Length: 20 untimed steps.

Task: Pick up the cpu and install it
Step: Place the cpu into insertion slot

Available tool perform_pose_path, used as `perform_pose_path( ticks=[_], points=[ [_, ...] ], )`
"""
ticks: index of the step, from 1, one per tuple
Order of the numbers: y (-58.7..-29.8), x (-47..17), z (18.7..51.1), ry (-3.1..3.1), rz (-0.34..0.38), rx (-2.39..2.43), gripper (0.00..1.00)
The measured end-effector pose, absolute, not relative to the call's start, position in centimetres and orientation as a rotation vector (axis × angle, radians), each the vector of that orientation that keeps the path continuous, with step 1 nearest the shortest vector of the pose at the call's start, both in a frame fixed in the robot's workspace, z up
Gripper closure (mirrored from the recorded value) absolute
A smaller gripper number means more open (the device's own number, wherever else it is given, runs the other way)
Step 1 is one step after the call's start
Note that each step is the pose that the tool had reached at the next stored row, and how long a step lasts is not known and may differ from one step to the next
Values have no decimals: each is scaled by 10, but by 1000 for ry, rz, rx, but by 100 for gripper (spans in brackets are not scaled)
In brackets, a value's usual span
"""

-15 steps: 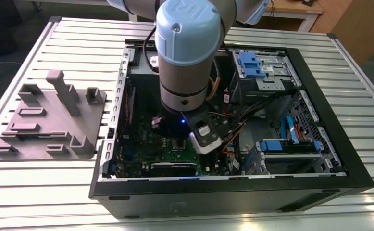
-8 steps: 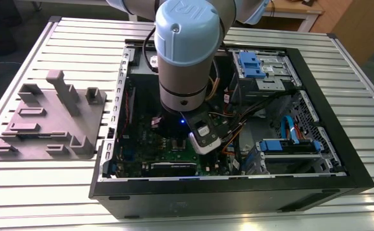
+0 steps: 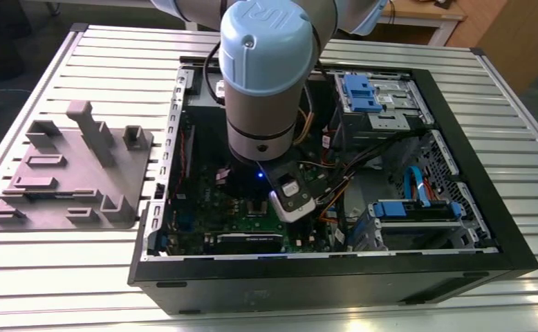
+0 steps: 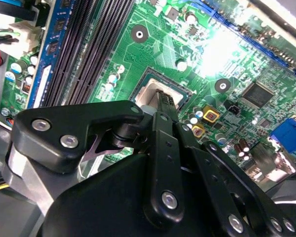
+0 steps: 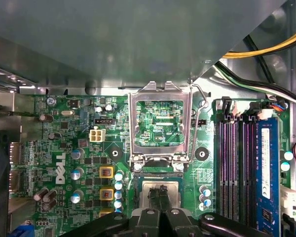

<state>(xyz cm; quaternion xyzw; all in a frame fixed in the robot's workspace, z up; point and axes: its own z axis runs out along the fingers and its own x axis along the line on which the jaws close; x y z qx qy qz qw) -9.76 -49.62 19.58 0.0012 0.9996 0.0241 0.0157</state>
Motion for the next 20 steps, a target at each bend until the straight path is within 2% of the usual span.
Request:
perform_pose_path(
  ticks=[20],
  points=[
    [-496,-94,202,3111,75,4,90]
  ],
)
